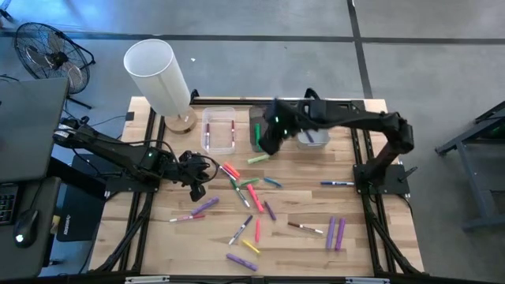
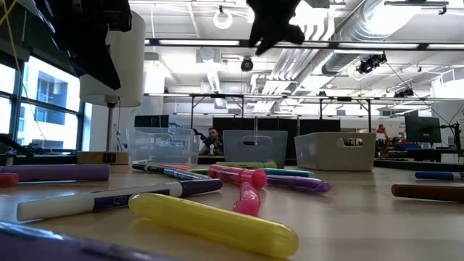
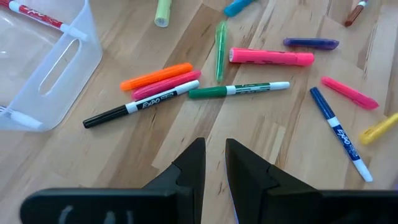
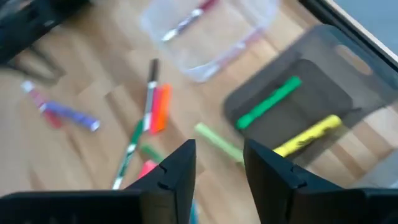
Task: Pick & Place Markers
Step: Put the pink dry erase marker into the transparent bin
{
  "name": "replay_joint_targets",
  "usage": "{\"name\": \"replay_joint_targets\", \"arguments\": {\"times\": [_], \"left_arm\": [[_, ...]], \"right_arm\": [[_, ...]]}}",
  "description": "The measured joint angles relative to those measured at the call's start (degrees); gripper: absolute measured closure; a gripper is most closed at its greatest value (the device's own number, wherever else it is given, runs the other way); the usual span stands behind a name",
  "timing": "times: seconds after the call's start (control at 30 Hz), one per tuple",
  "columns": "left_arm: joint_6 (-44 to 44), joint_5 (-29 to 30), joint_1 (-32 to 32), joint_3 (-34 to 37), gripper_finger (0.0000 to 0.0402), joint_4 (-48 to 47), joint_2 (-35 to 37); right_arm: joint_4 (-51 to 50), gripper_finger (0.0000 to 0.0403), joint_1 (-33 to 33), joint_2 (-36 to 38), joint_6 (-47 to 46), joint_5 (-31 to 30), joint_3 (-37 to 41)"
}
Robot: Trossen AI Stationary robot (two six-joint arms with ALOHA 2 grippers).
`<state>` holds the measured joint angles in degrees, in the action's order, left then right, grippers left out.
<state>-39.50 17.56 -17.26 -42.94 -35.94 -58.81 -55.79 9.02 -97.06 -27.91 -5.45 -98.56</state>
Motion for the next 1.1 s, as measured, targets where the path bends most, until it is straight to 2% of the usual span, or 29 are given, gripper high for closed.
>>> {"name": "replay_joint_targets", "arguments": {"times": [0.2, 0.4, 0.5, 0.7, 0.8, 0.93, 1.1], "left_arm": [[0.1, 0.02, 0.0, 0.0, 0.0341, 0.01, 0.0], [0.25, -0.76, 0.0, -0.02, 0.0341, 0.12, 0.0], [0.3, -0.81, 0.0, -0.02, 0.0341, 0.16, 0.0], [1.74, -2.48, -0.06, -0.04, 0.0341, 5.13, 0.0], [1.69, -2.75, -0.84, -0.98, 0.0341, 6.93, -0.02], [1.54, -0.03, -2.92, -6.48, 0.0341, 4.19, -3.88], [1.0, 2.52, -5.55, -17.34, 0.0341, -7.76, -12.61]], "right_arm": [[-2.2, 0.0286, -10.24, 0.83, -0.13, -9.01, 0.0], [-7.14, 0.0304, -18.39, 1.13, -0.44, -12.63, 1.8], [-2.79, 0.0331, -21.0, 2.96, -2.53, -12.13, 8.91], [15.06, 0.0394, -23.5, 9.83, -11.38, -7.67, 28.92], [22.39, 0.0396, -24.54, 13.74, -15.57, -6.19, 36.74], [25.98, 0.0394, -26.35, 18.91, -18.71, -6.33, 43.71], [25.81, 0.04, -28.69, 25.4, -19.88, -6.42, 48.62]]}}
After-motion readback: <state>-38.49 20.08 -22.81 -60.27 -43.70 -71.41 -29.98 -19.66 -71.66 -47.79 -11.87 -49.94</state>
